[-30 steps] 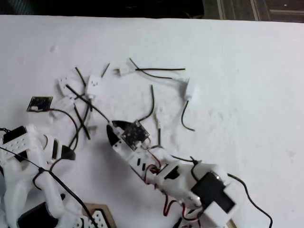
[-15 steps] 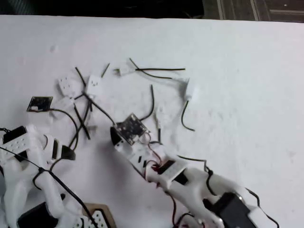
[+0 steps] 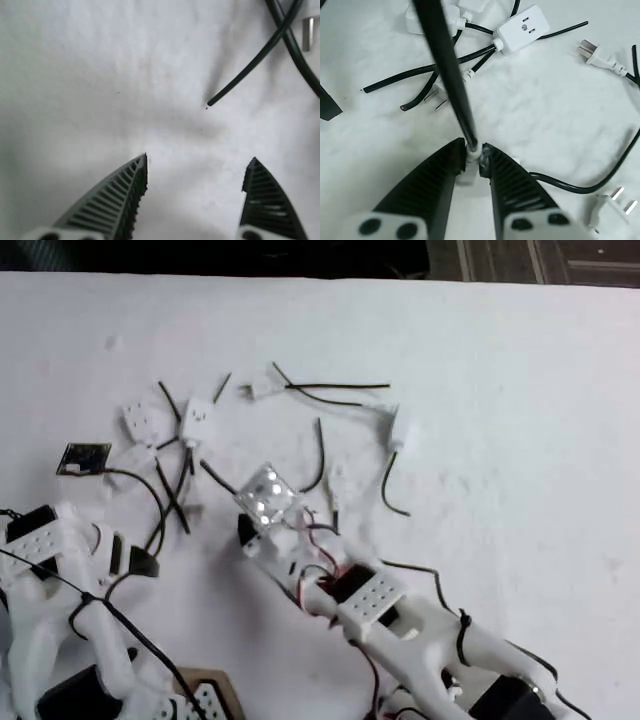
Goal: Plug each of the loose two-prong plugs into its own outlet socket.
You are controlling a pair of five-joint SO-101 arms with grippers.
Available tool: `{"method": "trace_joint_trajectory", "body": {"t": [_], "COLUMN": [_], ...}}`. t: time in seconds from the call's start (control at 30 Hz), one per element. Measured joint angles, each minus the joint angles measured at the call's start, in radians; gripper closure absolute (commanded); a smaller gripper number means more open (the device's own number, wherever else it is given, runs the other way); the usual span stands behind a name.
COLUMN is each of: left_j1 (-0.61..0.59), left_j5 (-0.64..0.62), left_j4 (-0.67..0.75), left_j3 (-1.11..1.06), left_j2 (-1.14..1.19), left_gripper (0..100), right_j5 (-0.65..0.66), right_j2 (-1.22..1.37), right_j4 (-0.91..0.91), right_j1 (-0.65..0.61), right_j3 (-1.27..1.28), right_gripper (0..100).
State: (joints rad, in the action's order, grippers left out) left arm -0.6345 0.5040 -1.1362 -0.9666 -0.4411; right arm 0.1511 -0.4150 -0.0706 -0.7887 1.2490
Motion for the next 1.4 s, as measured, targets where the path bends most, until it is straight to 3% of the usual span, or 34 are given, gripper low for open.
{"method": "trace_joint_trajectory", "body": {"t": [0.3,0.67,1.0,1.4], "left_j1": [0.000,0.000,0.000,0.000], "left_j5": [0.000,0.000,0.000,0.000], "left_j4": [0.000,0.000,0.000,0.000], "left_j3": [0.000,0.000,0.000,0.000], "left_j2": [0.000,0.000,0.000,0.000], "left_gripper": [69,69,69,69], "right_j5": [0.000,-0.121,-0.204,-0.210], "right_j2": [-0.012,-0.012,0.014,0.192], "right_j4": [-0.112,-0.373,-0.404,-0.423], "right_j1": [0.002,-0.012,-0.012,-0.012], "right_j3": [-0.029,-0.155,-0.201,-0.324], "right_gripper": [98.2,98.2,98.2,98.3]}}
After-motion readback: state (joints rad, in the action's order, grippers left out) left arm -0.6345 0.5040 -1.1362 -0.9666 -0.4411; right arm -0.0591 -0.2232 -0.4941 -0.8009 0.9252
